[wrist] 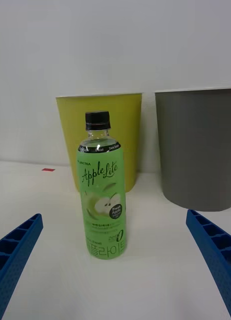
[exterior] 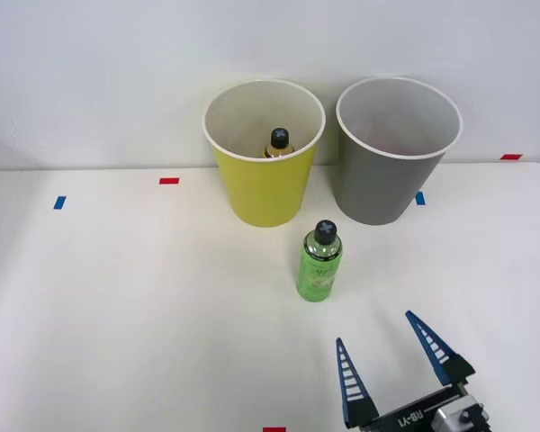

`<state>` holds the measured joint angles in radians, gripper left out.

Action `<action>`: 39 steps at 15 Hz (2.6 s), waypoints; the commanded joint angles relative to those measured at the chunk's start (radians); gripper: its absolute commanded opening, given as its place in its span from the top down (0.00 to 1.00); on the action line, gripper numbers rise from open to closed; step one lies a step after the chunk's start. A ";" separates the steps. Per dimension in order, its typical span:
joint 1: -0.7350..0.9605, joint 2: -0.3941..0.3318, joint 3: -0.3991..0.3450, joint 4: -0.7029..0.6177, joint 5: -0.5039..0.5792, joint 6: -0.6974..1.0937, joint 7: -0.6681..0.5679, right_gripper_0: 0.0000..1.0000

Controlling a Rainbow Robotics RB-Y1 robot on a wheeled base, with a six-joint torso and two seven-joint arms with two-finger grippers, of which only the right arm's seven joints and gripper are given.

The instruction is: Put cans in the gray bin, plastic bottles in the light green bin

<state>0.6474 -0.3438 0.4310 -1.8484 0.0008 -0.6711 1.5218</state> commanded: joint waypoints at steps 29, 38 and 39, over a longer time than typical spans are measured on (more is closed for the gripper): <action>-0.555 0.184 0.002 0.371 -0.047 0.166 0.072 1.00; -0.519 0.173 0.006 0.333 -0.050 0.150 0.075 1.00; -0.491 0.155 0.015 0.281 -0.048 0.160 0.069 1.00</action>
<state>0.1278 -0.1703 0.4379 -1.5202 -0.0508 -0.5185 1.5953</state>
